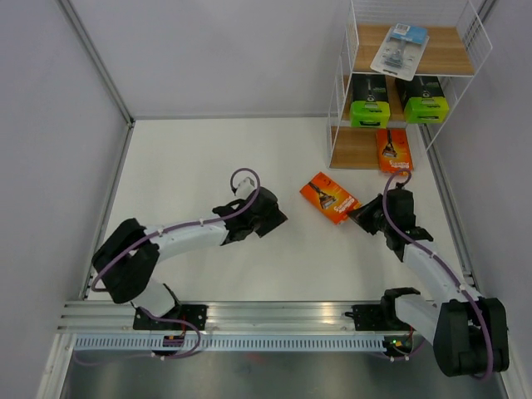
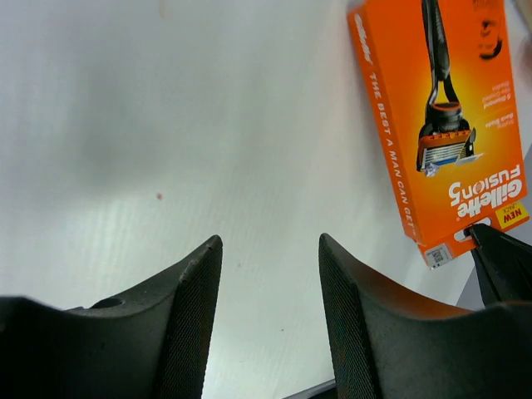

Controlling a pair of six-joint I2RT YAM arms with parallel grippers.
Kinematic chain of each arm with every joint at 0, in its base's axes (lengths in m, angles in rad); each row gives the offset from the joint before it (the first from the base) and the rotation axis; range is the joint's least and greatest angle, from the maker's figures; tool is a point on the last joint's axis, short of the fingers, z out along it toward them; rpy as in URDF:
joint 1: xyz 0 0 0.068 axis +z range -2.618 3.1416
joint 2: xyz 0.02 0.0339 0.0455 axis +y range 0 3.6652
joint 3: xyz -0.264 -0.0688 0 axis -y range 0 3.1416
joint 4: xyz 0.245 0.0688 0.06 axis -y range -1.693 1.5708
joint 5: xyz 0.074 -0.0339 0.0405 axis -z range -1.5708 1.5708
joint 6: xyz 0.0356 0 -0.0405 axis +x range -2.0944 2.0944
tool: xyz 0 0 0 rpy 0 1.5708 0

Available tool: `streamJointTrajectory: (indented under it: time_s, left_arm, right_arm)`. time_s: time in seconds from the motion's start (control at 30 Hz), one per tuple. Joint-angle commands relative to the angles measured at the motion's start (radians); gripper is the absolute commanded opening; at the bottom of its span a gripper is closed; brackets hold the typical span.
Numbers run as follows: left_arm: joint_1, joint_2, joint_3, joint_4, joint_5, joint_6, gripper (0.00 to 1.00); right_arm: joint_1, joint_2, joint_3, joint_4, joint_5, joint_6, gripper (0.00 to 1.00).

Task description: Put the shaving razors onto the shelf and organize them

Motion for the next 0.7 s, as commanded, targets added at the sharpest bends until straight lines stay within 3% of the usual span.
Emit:
streamJointTrajectory:
  time_s: [0.0,0.27,0.47,0.67]
  left_arm:
    - [0.046,-0.138,-0.047,-0.064,-0.059,0.14,0.57]
    - [0.127,-0.328,-0.154,-0.095,-0.069,0.188,0.58]
    - [0.143,-0.319,-0.173,-0.094,-0.06,0.192,0.58]
    - [0.146,-0.29,-0.164,-0.084,-0.054,0.192,0.58]
  right_arm:
    - [-0.071,0.014,0.045,-0.013,0.047,0.038,0.01]
    - [-0.203,0.031,0.071,0.03,0.066,0.059,0.01]
    - [-0.209,0.107,0.206,0.045,0.104,-0.155,0.01]
    - [-0.209,0.118,0.215,0.117,0.196,-0.215,0.0]
